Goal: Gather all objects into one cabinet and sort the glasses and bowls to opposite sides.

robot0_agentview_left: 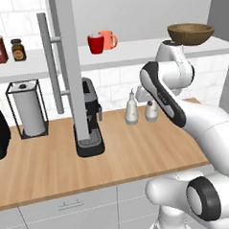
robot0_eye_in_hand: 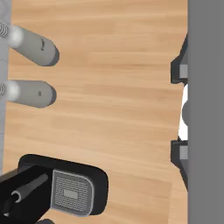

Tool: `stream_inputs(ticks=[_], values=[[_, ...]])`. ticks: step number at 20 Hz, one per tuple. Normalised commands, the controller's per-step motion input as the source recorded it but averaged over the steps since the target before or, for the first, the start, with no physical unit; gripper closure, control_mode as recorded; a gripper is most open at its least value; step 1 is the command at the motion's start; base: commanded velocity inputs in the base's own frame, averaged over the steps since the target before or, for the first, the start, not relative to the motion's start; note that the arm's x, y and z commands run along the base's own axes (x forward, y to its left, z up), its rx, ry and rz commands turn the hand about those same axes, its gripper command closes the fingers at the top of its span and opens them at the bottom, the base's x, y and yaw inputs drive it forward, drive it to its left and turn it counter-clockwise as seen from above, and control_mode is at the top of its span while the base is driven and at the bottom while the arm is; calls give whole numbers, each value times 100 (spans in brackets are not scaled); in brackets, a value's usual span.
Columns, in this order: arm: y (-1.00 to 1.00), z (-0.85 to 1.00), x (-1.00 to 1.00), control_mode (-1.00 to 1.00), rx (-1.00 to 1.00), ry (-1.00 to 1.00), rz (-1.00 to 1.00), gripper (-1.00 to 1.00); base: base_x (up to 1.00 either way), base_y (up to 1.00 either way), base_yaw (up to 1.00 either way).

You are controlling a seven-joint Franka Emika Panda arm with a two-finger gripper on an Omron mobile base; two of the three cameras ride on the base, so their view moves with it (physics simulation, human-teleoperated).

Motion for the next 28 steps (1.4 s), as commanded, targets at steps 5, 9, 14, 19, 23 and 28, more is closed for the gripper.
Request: stream_inputs(ticks=[5, 9, 14, 19, 23, 28], values=[[4, -1, 11, -100, -3, -2, 0, -100, 0, 0, 0], [0, 40, 20, -100, -11, -27, 0, -100, 0, 0, 0], [0, 0, 0, -100, -1, -2, 0, -100, 0, 0, 0], [0, 8, -65, -100, -1, -24, 0, -100, 0, 0, 0], [0, 7, -97, -100, 4, -21, 0, -100, 0, 0, 0], [-2, 0, -100, -100, 10, -11, 0, -100, 0, 0, 0]])
